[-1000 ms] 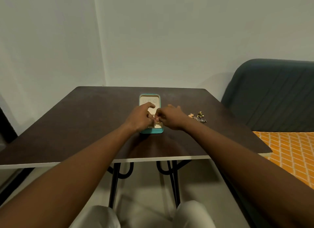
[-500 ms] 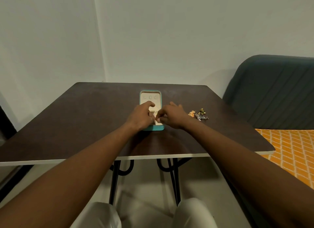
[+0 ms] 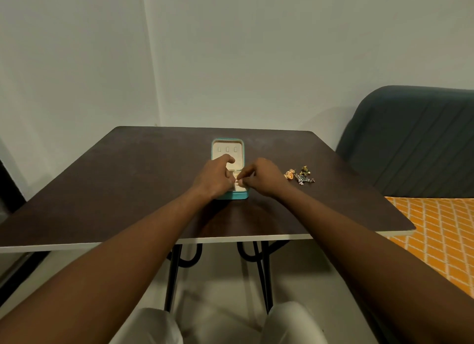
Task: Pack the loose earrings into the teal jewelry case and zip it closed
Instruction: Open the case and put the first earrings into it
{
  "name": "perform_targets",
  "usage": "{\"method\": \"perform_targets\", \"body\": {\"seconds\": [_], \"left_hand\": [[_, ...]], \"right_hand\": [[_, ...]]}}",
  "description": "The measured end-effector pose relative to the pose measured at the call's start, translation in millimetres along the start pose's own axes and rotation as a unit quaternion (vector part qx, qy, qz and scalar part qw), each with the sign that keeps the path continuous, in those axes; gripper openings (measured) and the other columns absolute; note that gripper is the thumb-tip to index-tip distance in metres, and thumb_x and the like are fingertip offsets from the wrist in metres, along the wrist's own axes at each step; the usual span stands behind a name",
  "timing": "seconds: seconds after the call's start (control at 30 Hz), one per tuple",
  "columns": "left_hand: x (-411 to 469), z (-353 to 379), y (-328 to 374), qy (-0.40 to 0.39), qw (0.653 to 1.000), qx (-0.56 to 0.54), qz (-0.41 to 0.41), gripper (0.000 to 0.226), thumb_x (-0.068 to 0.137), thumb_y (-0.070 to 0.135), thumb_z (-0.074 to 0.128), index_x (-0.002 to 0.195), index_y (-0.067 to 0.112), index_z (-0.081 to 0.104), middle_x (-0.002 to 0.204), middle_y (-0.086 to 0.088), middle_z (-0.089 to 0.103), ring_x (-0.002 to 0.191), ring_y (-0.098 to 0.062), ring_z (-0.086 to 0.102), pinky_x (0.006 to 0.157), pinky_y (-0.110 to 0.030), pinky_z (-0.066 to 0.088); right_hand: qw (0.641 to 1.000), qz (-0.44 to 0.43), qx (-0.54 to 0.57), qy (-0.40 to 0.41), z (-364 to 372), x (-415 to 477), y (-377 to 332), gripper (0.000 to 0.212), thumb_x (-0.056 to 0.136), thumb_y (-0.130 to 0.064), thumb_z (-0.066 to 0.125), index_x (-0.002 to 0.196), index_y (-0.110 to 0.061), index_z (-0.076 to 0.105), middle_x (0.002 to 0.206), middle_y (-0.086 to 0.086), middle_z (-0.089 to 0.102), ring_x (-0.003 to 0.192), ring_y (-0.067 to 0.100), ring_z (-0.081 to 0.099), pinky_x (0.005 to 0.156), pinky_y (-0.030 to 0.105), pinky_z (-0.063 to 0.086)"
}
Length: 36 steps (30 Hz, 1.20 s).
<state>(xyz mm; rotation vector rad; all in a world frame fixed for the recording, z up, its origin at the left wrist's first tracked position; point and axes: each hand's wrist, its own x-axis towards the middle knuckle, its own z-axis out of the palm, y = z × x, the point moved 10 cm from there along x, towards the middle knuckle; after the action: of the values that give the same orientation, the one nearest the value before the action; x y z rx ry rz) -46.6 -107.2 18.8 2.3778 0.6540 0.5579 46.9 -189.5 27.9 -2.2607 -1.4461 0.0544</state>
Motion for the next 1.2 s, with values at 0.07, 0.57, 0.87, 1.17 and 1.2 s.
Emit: {"method": "perform_targets", "body": {"seconds": [0.07, 0.57, 0.87, 1.17, 1.2], "left_hand": [[0.0, -3.0, 1.3, 0.006, 1.000, -0.017, -0.006, 0.063, 0.085, 0.009, 0.072, 0.143, 0.018, 0.047, 0.108, -0.004, 0.073, 0.096, -0.018, 0.070, 0.080, -0.031, 0.059], [17.3, 14.0, 80.0, 0.008, 0.990, -0.124, 0.062, 0.058, 0.089, 0.013, 0.069, 0.143, 0.016, 0.048, 0.098, 0.006, 0.075, 0.095, -0.007, 0.067, 0.089, -0.028, 0.052], [49.8, 65.5, 98.8, -0.052, 0.992, -0.096, 0.059, 0.066, 0.088, 0.008, 0.070, 0.147, 0.011, 0.042, 0.110, -0.006, 0.073, 0.094, -0.012, 0.065, 0.081, -0.024, 0.048], [69.3, 108.5, 85.7, -0.083, 0.994, -0.047, 0.056, 0.067, 0.085, 0.005, 0.070, 0.146, 0.012, 0.042, 0.107, -0.005, 0.073, 0.099, -0.018, 0.067, 0.090, -0.033, 0.052], [70.0, 112.0, 86.9, -0.091, 0.993, -0.040, 0.070, 0.068, 0.085, 0.004, 0.070, 0.146, 0.012, 0.042, 0.106, -0.003, 0.072, 0.099, -0.018, 0.067, 0.090, -0.033, 0.052]], "right_hand": [[0.998, 0.010, 0.061, 0.033, -10.1, -0.6, 8.5, 0.019, 0.091, -0.019, 0.069, 0.108, -0.016, 0.079, 0.113, 0.002, 0.075, 0.090, 0.007, 0.063, 0.069, 0.026, 0.052], [0.969, 0.066, 0.171, 0.166, -95.3, -18.3, 75.0, 0.015, 0.090, -0.008, 0.070, 0.102, -0.005, 0.077, 0.101, 0.011, 0.076, 0.090, 0.014, 0.067, 0.075, 0.015, 0.049], [0.987, 0.117, 0.072, 0.086, -103.9, -14.9, 130.0, 0.018, 0.088, 0.000, 0.068, 0.102, -0.007, 0.077, 0.102, 0.008, 0.076, 0.095, 0.021, 0.071, 0.086, 0.038, 0.059], [0.994, 0.107, -0.021, -0.007, -68.7, -8.6, 136.2, 0.015, 0.077, -0.006, 0.072, 0.086, -0.017, 0.079, 0.074, 0.003, 0.075, 0.064, 0.019, 0.072, 0.063, 0.041, 0.063], [0.994, 0.103, -0.026, -0.006, -66.6, -7.5, 136.4, 0.014, 0.077, -0.008, 0.073, 0.086, -0.018, 0.079, 0.075, 0.001, 0.075, 0.066, 0.017, 0.071, 0.067, 0.040, 0.063]]}}
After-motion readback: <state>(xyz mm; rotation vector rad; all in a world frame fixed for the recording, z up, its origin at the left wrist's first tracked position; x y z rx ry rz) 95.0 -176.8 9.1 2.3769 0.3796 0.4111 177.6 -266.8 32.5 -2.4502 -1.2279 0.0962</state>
